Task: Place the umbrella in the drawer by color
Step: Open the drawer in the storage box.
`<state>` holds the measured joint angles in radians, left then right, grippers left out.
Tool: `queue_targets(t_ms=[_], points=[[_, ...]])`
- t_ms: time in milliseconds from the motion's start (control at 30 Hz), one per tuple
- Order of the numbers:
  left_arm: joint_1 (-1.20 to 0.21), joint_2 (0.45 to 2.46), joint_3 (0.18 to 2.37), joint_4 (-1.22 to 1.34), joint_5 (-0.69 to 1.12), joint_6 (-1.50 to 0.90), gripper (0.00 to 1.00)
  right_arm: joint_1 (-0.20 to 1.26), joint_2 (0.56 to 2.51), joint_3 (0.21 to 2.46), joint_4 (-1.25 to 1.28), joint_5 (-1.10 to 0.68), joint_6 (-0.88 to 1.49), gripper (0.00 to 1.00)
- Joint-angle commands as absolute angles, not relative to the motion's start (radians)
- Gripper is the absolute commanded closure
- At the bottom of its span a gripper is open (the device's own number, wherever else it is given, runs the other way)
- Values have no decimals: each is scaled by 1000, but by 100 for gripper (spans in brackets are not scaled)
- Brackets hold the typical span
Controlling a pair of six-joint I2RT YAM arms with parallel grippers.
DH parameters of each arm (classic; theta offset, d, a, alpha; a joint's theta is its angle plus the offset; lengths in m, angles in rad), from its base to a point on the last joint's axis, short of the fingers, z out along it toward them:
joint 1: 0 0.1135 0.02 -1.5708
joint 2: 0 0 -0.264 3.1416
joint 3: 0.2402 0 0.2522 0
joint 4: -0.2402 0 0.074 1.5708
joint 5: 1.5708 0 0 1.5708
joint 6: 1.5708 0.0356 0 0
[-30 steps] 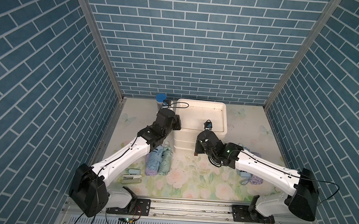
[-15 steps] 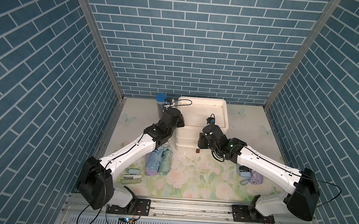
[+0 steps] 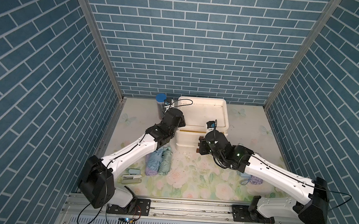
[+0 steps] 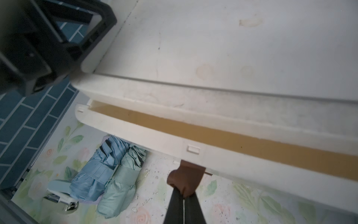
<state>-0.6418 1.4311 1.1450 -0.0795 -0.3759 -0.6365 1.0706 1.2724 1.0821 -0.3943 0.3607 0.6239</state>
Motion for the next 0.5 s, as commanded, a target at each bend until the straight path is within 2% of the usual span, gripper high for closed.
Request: queue_targets(t_ms=[0,467], points=[[-635,1458,1095,-193,-415,-708,100,1147,1203,1062,-404,456,661,100],[-635,1439,1080,-202,-453,-720,100,1433,1091,980,-404,641,678,100]])
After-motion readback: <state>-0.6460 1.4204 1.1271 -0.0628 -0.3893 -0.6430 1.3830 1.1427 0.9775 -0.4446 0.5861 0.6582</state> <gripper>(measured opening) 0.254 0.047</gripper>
